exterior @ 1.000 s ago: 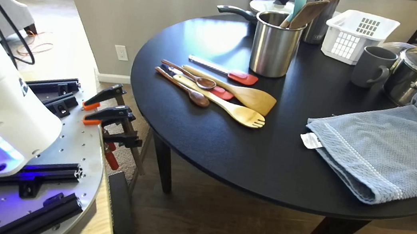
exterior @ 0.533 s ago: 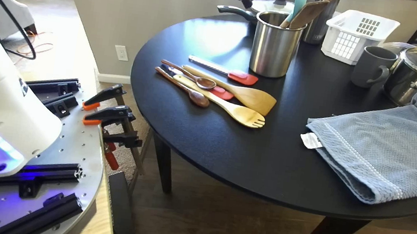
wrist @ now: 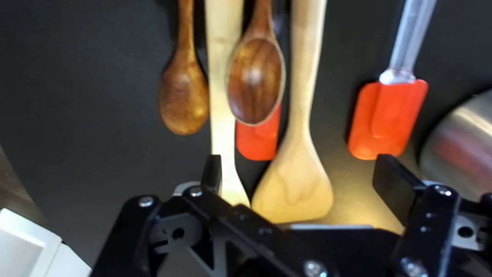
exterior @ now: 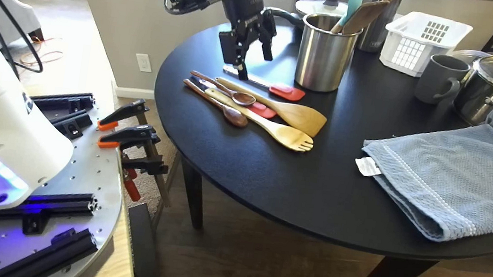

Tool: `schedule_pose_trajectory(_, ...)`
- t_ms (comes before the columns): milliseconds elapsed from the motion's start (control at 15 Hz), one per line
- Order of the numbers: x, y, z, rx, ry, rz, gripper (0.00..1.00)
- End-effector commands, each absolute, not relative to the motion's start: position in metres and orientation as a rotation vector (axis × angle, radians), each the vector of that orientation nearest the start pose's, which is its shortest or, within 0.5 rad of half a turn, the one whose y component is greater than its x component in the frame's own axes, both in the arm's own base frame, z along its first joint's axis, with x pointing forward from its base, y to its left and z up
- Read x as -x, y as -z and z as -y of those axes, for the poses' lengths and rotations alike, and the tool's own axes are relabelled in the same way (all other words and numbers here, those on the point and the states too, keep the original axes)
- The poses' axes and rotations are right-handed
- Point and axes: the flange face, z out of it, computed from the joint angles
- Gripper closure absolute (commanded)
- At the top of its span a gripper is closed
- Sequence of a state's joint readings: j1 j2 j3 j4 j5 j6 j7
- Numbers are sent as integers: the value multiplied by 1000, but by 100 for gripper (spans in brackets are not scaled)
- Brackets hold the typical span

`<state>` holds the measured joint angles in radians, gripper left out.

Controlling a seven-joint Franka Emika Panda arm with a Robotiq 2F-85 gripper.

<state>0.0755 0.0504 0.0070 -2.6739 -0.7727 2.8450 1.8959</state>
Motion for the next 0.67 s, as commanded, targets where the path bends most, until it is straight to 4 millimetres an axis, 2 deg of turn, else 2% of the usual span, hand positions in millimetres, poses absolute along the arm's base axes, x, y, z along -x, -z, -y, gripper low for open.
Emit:
schedule_pose_trajectory(0,-406,-188,-50,2724,224,-1693,0)
schedule_pose_trajectory(267,-412,-161,-33,2708,37,-1775,0)
schedule_pose_trajectory(600,-430,-164,-11,2712,-20,-1845,0)
